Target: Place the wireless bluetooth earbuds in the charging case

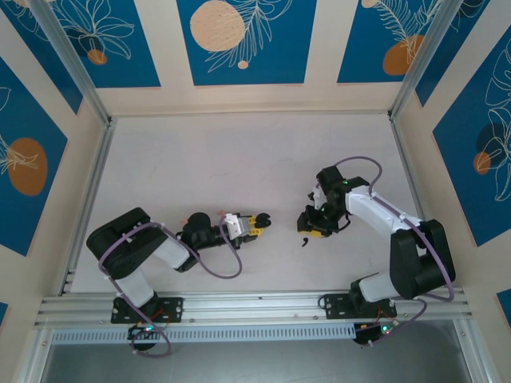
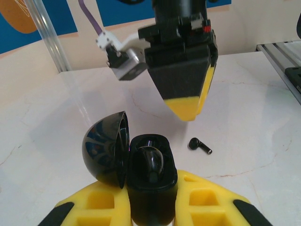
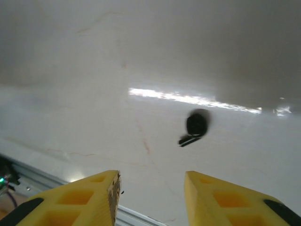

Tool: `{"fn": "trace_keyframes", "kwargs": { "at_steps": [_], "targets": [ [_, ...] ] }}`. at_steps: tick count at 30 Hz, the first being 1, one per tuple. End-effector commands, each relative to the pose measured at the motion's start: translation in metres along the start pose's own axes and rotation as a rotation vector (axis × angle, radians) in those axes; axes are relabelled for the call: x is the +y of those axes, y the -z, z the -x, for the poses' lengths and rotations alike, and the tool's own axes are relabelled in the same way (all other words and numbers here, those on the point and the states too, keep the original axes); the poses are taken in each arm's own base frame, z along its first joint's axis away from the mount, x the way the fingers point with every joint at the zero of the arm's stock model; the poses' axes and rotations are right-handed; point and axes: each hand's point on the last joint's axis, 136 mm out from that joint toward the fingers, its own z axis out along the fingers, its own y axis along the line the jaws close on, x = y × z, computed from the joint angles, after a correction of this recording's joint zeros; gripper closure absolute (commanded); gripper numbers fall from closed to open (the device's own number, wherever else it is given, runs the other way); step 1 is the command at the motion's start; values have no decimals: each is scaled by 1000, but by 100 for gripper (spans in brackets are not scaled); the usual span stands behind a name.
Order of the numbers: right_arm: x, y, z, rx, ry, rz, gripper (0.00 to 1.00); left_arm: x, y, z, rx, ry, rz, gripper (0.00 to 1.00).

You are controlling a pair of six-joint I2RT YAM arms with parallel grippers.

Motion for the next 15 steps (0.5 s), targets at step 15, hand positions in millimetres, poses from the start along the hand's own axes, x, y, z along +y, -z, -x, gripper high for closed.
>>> {"fn": "trace_keyframes", "kwargs": {
  "at_steps": [15],
  "targets": [
    [-12, -37, 5, 122, -25, -139, 58, -4, 7, 20, -58, -54, 3, 84]
  ]
}}
